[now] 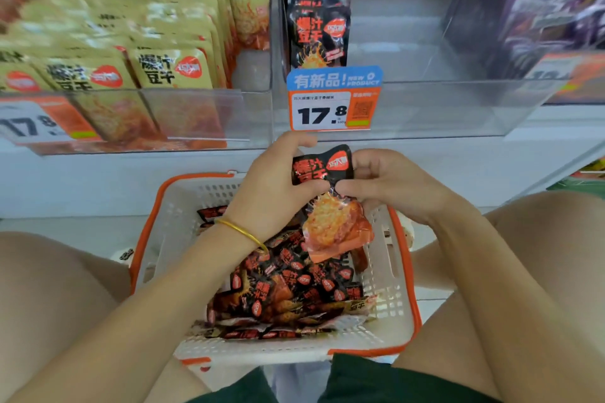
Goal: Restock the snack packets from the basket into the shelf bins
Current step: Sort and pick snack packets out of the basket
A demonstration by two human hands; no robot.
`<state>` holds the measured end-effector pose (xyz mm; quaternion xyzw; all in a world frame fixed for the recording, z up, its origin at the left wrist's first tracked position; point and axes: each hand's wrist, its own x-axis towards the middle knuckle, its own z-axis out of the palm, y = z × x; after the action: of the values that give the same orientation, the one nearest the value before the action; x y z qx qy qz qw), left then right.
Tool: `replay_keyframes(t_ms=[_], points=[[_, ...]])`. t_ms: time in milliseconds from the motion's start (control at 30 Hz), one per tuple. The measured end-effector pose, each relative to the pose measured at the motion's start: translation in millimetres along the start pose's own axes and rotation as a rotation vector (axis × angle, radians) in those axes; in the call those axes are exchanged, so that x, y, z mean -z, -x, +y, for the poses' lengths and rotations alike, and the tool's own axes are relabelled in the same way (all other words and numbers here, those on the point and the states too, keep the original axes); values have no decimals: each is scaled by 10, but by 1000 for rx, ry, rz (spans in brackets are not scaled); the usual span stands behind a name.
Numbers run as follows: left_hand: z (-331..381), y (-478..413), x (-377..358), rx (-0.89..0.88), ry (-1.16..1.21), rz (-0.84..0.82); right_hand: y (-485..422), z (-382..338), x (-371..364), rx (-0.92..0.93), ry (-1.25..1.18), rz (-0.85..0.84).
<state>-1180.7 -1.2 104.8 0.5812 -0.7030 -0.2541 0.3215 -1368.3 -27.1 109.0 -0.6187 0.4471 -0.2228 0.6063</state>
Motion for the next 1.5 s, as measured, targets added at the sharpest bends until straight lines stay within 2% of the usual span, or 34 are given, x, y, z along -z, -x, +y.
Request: replay_keyframes(t_ms=[67, 133, 200, 267, 433, 600, 700, 800, 1000, 1167, 1333, 1500], points=[[151, -27, 88, -52, 72, 40, 92, -252, 96, 52, -2, 23], [295, -89, 204, -146, 121, 157, 121, -488, 240, 109, -54, 107], [370, -204, 331, -276, 4, 331, 65, -726, 389, 163, -141, 220], [378, -357, 423, -338, -202, 430, -90, -944, 534, 221, -212, 335], [345, -602, 467, -249, -475, 331, -578, -1269, 757, 284, -237, 524], [304, -651, 416, -194, -582, 275, -880, -1213, 680, 192, 36, 452], [267, -659, 388, -207, -622, 302, -1023, -1089, 621, 111, 269, 488], [238, -675, 366, -211, -636, 322, -1127, -1011, 621, 0, 375, 499], [193, -695, 335, -227, -652, 342, -1279, -1005, 577, -65, 377, 516], [193, -684, 339, -227, -639, 336, -1219, -1062, 605, -104, 235, 522], [202, -654, 330, -248, -616, 344, -1098, -1081, 652, -70, 150, 544], [213, -545, 300, -332, -565, 410, -863, -1094, 652, 57, 160, 607]])
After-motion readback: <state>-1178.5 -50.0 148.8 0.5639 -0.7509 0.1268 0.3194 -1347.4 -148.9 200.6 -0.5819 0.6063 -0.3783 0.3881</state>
